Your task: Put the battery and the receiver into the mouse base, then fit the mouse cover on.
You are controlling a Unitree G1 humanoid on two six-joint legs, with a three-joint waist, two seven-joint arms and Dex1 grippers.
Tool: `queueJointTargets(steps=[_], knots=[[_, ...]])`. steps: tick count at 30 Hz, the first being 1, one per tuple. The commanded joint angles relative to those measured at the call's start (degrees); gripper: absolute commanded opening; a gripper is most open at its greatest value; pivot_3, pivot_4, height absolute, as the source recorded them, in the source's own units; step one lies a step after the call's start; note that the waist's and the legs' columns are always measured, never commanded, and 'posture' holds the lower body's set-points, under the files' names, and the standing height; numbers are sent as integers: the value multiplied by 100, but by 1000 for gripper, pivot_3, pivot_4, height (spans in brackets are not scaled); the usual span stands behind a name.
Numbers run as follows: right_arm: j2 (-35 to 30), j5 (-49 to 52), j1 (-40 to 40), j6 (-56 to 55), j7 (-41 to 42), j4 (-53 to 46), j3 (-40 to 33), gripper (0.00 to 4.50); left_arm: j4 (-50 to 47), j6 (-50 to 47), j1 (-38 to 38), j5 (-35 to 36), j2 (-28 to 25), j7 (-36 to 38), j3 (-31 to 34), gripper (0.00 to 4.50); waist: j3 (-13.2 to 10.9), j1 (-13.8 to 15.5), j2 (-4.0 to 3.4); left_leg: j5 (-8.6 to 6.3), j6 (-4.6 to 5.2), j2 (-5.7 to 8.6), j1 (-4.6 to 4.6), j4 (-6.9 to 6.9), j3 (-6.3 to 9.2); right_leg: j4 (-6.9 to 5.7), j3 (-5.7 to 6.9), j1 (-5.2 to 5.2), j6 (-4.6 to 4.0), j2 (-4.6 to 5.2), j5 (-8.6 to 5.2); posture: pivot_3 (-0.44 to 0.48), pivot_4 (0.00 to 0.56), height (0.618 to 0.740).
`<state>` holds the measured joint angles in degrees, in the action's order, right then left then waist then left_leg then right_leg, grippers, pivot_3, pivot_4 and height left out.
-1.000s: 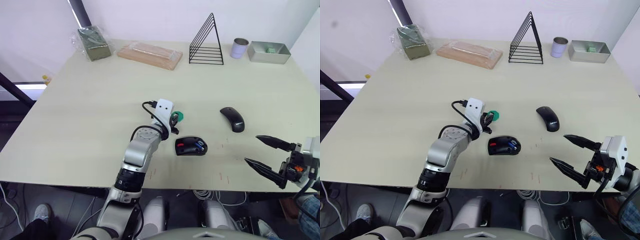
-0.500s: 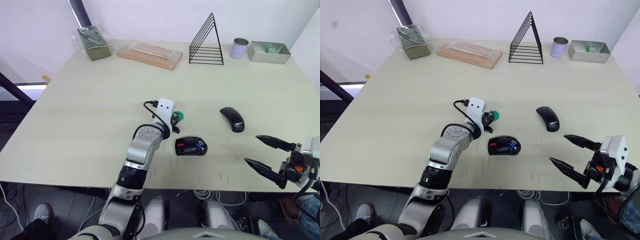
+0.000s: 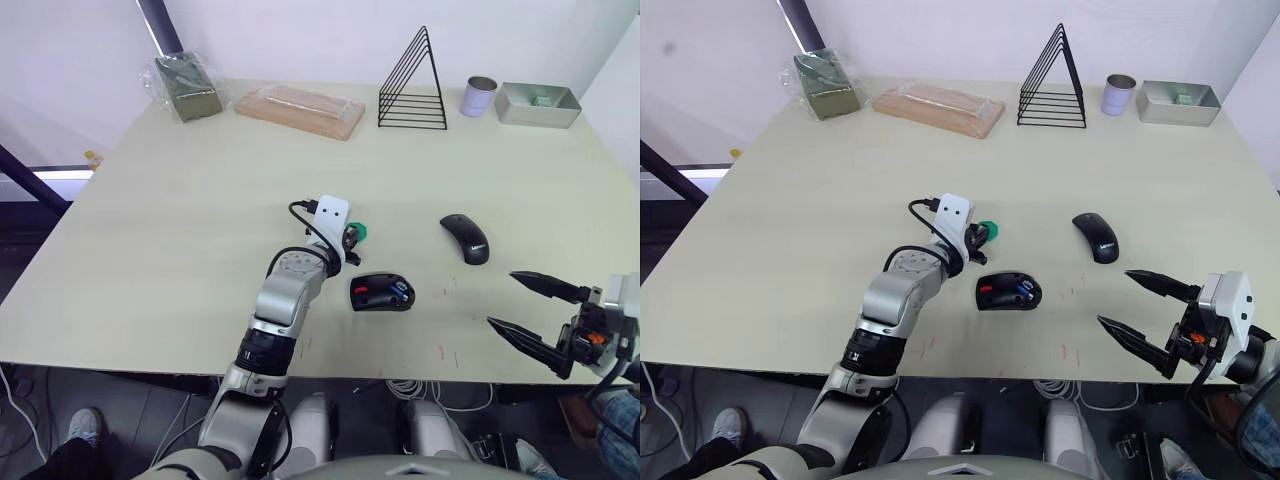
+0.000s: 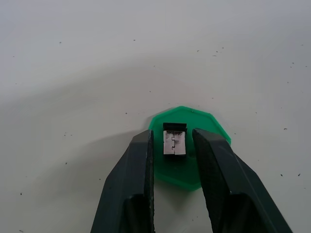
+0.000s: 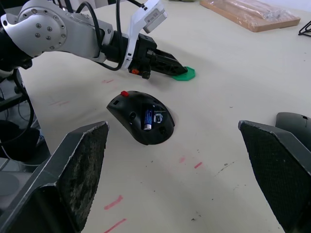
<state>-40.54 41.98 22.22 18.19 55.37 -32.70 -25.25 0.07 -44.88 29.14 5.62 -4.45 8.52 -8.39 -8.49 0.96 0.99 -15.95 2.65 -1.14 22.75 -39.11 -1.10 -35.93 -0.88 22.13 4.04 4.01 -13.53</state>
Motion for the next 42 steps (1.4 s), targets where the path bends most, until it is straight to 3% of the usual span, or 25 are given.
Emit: queueJointTargets(steps=[1, 18, 19, 20, 22, 36, 42], knots=[[-16, 93, 14, -27, -20, -167, -183, 4500, -226, -67, 9, -60, -9, 12, -26, 1369, 0, 0, 0, 0, 0, 0, 0, 0, 0, 0, 0, 0, 0, 0, 0, 0, 150, 740], [-11, 106, 38, -6, -64, -209, -156, 4500, -341, -234, -27, -53, -41, 18, -39, 1369, 0, 0, 0, 0, 0, -1, 0, 0, 0, 0, 0, 0, -1, 0, -1, 0, 150, 740], [-11, 108, 38, -4, -66, -211, -155, 4500, -346, -235, -27, -54, -44, 22, -42, 853, 0, 0, 0, 0, 0, -1, 0, 0, 0, 0, 0, 0, -1, 0, -1, 0, 150, 740], [-9, 110, 39, -3, -67, -212, -154, 4500, -347, -238, -27, -53, -45, 25, -44, 741, 0, 0, 0, 0, 0, -1, 0, 0, 0, 0, 0, 0, -2, 0, -1, 0, 150, 740], [-4, 108, 45, -5, -72, -220, -151, 4500, -353, -242, -31, -57, -51, 28, -51, 102, 0, 1, 0, 0, 0, -1, 0, 0, 0, 0, 0, 0, -2, 0, -1, 0, 150, 740], [-11, 130, 16, 26, -95, -283, -121, 4500, -516, -209, -53, 71, -110, 168, 47, 102, 0, -1, 0, 0, 0, -1, 0, 0, 0, 0, 0, 0, -2, 0, -1, 0, 150, 740], [-170, 427, -258, 410, -300, -630, 20, 4500, -1314, -447, -172, 543, -900, 1205, 77, 102, -1, -25, -1, 0, 0, -8, 0, 1, -1, -1, -2, 3, -7, -1, -3, 0, 150, 740]])
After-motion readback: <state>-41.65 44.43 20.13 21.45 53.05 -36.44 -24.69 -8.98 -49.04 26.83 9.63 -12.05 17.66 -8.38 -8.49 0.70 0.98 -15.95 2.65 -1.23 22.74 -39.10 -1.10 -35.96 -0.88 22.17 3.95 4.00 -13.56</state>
